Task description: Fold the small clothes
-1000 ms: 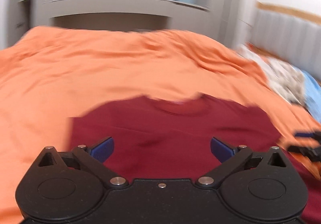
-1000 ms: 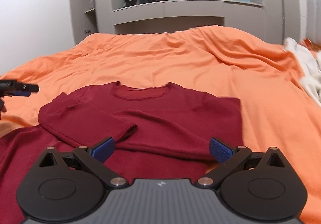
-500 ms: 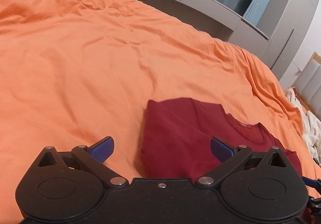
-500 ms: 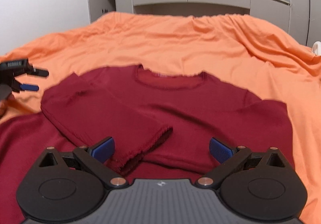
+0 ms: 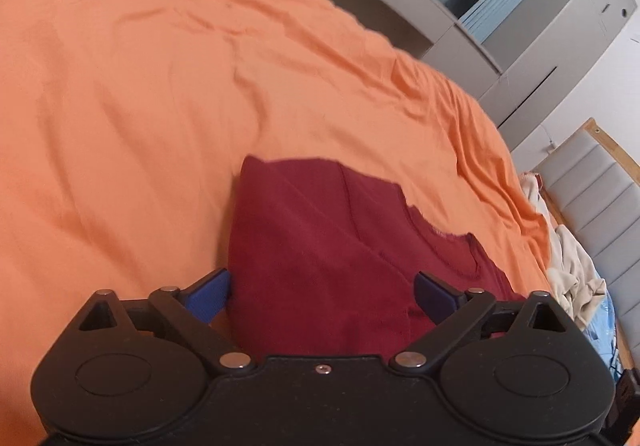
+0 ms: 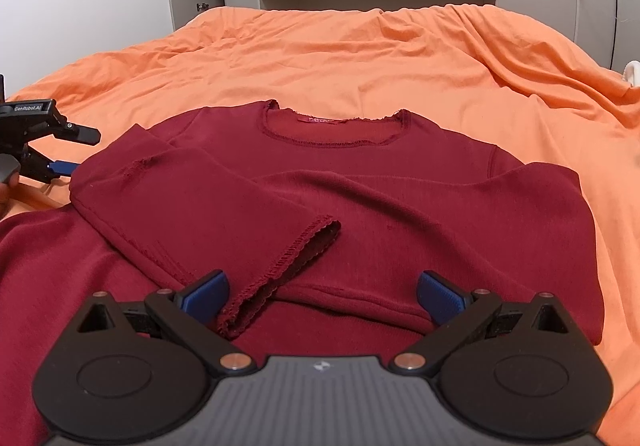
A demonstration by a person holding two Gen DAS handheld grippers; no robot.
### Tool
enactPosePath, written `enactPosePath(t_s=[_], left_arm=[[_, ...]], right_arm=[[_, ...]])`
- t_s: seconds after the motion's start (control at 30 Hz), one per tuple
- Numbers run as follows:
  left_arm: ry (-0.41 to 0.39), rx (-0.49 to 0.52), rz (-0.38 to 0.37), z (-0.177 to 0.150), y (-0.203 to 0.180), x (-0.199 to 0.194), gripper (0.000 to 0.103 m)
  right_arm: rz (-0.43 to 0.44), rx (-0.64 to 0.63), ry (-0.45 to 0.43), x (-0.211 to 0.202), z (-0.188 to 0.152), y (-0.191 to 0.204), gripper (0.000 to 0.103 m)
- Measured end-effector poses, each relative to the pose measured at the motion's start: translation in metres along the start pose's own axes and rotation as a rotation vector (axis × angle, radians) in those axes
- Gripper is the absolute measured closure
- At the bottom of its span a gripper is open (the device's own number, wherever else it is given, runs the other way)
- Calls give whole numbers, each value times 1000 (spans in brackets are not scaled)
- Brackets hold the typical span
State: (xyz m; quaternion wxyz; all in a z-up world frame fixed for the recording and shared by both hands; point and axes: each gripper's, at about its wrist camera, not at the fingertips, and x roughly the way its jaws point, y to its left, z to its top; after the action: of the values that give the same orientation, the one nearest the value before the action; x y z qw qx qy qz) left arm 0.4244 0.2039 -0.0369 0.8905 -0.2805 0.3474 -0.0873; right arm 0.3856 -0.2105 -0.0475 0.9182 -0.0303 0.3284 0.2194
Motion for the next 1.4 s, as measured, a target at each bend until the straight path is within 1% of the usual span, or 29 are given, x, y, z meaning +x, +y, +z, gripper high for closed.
enactPosePath(t_s=[0.07, 0.13, 0.2, 0.23, 0.27, 0.33, 0.4, 0.47, 0.5, 0.57, 0.6, 0.63, 0.7, 0.73, 0.77, 0.83, 0.87, 0.93, 0.97, 1.0, 1.07, 1.13, 1.2, 1.3, 1.4], left_arm=[[31, -30, 24, 1, 1, 1, 20], [34, -47, 39, 2, 1, -2, 24], [31, -39, 60, 3, -1, -5, 24], [24, -21, 74, 4, -2, -7, 22], [13, 3, 93, 4, -4, -7, 16], [0, 19, 121, 3, -2, -6, 11], [4, 3, 107, 3, 3, -1, 11], [-2, -9, 92, 3, 9, 2, 14], [8, -10, 90, 3, 10, 5, 17], [42, 3, 84, 1, 8, 10, 28], [55, 13, 75, -1, 7, 11, 32], [69, 21, 66, -1, 5, 11, 38], [87, 24, 75, -3, 2, 10, 44], [90, 14, 84, -3, 1, 9, 51], [94, -9, 100, -3, 3, 8, 63], [71, -41, 116, -3, 6, 2, 75], [57, -45, 119, -3, 6, -1, 80], [41, -44, 145, -2, 1, -7, 85], [34, -34, 169, -2, -3, -11, 88], [26, -14, 198, -1, -9, -14, 89], [16, 44, 278, -2, -23, -17, 89], [23, 100, 343, -4, -34, -14, 89], [48, 133, 390, -7, -38, -6, 88], [71, 149, 419, -11, -34, 2, 83], [63, 131, 417, -10, -33, -3, 74]], right_arm=[[-1, -1, 0, 0, 0, 0, 0], [-1, -1, 0, 0, 0, 0, 0], [0, 0, 0, 0, 0, 0, 0], [0, 1, 0, 0, 0, 0, 0], [0, 2, 0, 0, -1, 0, 0], [2, 4, 1, 0, -1, 0, 0], [3, 5, 3, 1, -1, -1, 0], [3, 4, 3, 1, -1, -1, 0], [2, 4, 3, 1, -1, -1, 0], [2, 4, 4, 1, -2, -1, 0], [2, 3, 5, 1, -2, -1, 0], [2, 3, 5, 1, -2, -1, 0], [2, 4, 4, 1, -2, -1, 0], [2, 4, 4, 1, -2, -1, 0], [2, 3, 4, 2, -2, -1, 0], [2, 3, 4, 2, -2, -1, 0], [2, 3, 4, 2, -2, -1, 0], [2, 3, 4, 2, -2, -1, 0], [2, 3, 4, 2, -2, -1, 0], [2, 3, 4, 2, -2, -1, 0], [2, 3, 4, 2, -2, -1, 0], [3, 3, 4, 2, -2, -1, 0], [3, 3, 4, 1, -2, -1, 0], [0, 1, 3, 1, -2, -1, 0], [-7, -4, -3, -3, -2, -1, 0]])
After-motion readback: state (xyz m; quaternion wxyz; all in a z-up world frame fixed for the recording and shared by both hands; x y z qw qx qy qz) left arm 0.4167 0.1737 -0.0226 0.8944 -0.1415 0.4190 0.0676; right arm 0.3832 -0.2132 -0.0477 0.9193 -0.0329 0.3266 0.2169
